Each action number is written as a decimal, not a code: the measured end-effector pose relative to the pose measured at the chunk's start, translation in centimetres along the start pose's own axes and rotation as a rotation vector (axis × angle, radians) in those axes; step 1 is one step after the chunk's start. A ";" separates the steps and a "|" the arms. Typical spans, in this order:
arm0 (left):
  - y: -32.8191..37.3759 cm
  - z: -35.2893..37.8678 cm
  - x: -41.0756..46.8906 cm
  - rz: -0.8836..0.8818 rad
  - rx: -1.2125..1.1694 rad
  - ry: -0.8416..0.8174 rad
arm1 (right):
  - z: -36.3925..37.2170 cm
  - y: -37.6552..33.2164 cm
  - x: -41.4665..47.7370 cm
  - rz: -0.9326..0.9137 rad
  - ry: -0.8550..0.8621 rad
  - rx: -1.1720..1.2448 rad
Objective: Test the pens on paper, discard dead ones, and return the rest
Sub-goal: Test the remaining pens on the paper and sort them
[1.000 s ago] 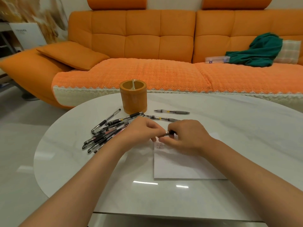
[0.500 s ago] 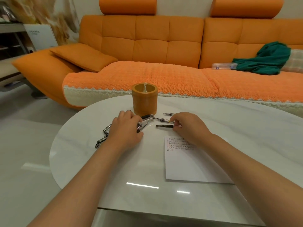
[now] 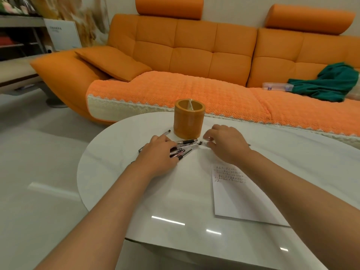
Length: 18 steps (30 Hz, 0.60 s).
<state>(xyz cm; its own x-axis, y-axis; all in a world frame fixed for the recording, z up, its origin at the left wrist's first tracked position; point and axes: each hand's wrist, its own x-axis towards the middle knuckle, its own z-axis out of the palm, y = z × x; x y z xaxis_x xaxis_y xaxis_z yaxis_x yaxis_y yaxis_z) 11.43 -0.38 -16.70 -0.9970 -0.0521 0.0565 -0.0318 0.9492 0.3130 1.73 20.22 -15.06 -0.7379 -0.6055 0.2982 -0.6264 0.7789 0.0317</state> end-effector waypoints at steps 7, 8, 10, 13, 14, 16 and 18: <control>-1.6 -0.6 -0.6 -0.087 -0.042 0.048 | 1.3 -5.1 3.7 -0.162 -0.178 0.041; -1.8 -0.7 -0.7 -0.093 -0.038 0.027 | 1.7 -5.2 4.1 -0.163 -0.203 0.020; -2.0 -0.6 -0.7 -0.094 -0.026 0.000 | 2.2 -5.1 4.6 -0.166 -0.210 0.000; -2.0 -0.6 -0.6 -0.090 -0.022 -0.007 | 2.5 -5.1 4.9 -0.172 -0.165 -0.024; -2.0 -0.6 -0.6 -0.090 -0.021 -0.007 | 2.5 -5.1 5.0 -0.178 -0.153 -0.037; -1.9 -0.6 -0.5 -0.093 -0.037 -0.009 | 2.2 -5.3 5.0 -0.194 -0.142 -0.063; -1.8 -0.6 -0.4 -0.096 -0.066 -0.009 | 1.8 -5.4 5.1 -0.190 -0.151 -0.065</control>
<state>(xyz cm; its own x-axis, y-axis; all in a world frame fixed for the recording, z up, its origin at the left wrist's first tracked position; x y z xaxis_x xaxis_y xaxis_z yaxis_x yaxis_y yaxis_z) 11.95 -2.25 -16.74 -0.9902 -0.1386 0.0151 -0.1226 0.9175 0.3785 0.86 12.65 -15.43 -0.6405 -0.7561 0.1348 -0.7437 0.6544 0.1369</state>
